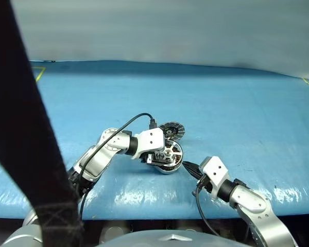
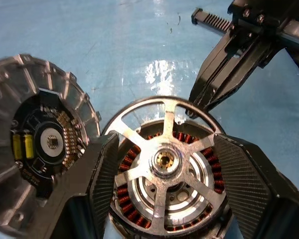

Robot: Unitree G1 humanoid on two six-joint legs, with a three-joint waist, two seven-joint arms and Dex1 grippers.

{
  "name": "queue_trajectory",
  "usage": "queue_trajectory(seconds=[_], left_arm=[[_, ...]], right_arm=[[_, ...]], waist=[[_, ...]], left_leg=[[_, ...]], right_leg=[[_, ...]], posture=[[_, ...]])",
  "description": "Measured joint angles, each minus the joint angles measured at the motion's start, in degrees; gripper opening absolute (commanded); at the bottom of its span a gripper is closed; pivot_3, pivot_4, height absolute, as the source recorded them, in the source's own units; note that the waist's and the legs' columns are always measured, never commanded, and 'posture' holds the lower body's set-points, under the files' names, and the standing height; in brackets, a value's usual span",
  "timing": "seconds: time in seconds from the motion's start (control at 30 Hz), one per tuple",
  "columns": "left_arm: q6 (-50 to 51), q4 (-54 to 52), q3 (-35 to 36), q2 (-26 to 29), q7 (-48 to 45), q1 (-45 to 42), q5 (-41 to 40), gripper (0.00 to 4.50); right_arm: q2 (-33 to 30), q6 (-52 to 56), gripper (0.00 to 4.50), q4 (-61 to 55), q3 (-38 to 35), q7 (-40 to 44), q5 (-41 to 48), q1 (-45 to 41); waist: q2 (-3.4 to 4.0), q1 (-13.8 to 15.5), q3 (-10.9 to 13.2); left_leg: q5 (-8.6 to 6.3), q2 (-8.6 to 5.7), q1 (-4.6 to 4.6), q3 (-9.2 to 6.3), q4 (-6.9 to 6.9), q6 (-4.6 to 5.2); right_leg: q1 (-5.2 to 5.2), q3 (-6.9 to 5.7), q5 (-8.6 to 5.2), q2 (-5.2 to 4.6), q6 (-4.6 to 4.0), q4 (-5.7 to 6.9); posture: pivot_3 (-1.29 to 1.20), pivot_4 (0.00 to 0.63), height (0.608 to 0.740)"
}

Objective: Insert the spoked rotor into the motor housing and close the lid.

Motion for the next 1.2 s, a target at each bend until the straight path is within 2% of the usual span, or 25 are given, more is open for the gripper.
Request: queue_trajectory(seconds=[0.47, 0.57, 0.67, 0.77, 0.9, 1.2], left_arm=[[2.88, 0.21, -1.42, -2.13, 1.29, -1.42, 2.18, 3.23], [3.20, 0.43, -1.43, -2.68, 1.68, -1.45, 2.21, 2.68], [0.62, 0.48, -1.39, -1.33, 1.19, -1.68, 2.79, 1.88], [-1.24, 1.13, -1.57, -1.09, 1.53, -1.68, 3.77, 1.88], [-4.07, 2.74, -1.61, -1.13, 1.74, -1.65, 4.52, 1.63], [-7.98, 5.45, 1.48, -2.30, 5.09, -0.37, 3.84, 1.63]], right_arm=[[0.80, -0.06, 0.00, 0.46, 0.99, -1.35, -1.38, -0.06], [0.80, -0.06, 0.00, 0.66, 1.28, -1.37, -1.95, -0.07], [0.80, -0.07, 0.00, 0.68, 1.64, -1.36, -2.17, -0.10], [0.80, -0.07, 0.00, 0.74, 1.60, -1.40, -2.22, -0.29], [0.80, -0.08, 0.00, 0.82, 1.66, -1.40, -2.26, -0.31], [0.99, -0.11, 0.00, 1.21, 2.42, -1.37, -2.36, -1.31]], waist=[[0.00, 0.04, 0.00], [0.00, 0.04, -0.01], [0.06, 0.10, -0.04], [0.09, 0.42, -0.06], [0.09, 0.46, -0.06], [0.08, 0.26, -0.06]], left_leg=[[-0.03, 0.01, 0.00, -0.01, 0.04, 0.06], [-0.04, 0.01, 0.01, -0.01, 0.05, 0.06], [-0.04, 0.02, 0.08, -0.02, 0.05, 0.07], [-0.05, -0.04, 0.20, -0.05, 0.09, 0.13], [-0.06, -0.09, 0.52, -0.06, 0.11, 0.20], [0.01, -0.13, 0.49, -0.06, 0.09, 0.30]], right_leg=[[0.02, 0.01, 0.00, 0.00, 0.00, 0.01], [0.03, 0.00, 0.00, 0.00, 0.00, 0.02], [0.12, 0.00, 0.00, -0.01, 0.00, 0.02], [0.21, 0.02, 0.00, -0.03, 0.01, 0.00], [0.31, 0.08, 0.00, -0.09, 0.02, -0.01], [0.25, 0.32, 0.06, -0.13, 0.00, 0.02]], posture=[[0.00, 0.150, 0.740], [0.00, 0.150, 0.740], [0.00, 0.150, 0.740], [0.00, 0.150, 0.740], [0.00, 0.150, 0.740], [0.00, 0.150, 0.740]])
